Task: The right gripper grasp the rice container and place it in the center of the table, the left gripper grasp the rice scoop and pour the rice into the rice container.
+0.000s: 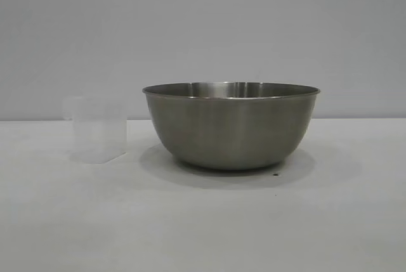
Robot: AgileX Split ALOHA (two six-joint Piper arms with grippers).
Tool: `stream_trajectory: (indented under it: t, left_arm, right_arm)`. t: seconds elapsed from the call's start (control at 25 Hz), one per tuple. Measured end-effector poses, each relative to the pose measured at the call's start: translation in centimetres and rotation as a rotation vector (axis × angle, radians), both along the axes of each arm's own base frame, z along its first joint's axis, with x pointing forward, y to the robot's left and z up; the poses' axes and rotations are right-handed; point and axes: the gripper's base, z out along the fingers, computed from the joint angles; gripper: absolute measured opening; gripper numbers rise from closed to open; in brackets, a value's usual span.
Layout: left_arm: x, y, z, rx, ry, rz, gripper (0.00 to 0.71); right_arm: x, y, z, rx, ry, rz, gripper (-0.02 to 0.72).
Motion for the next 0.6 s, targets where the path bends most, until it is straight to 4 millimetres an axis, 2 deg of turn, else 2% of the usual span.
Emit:
stream_trajectory:
  t: [0.4,0.6]
  left_arm:
    - [0.0,0.0,0.0,0.0,0.0,0.005,0.168]
    - [0.04,-0.04,0.0,0.0,0.0,0.042,0.168]
  right_arm:
    - [0.0,0.01,0.0,0.001,0.0,0.001,0.254]
    - [0.01,0.12,0.01,-0.124,-0.004,0.092,0.254]
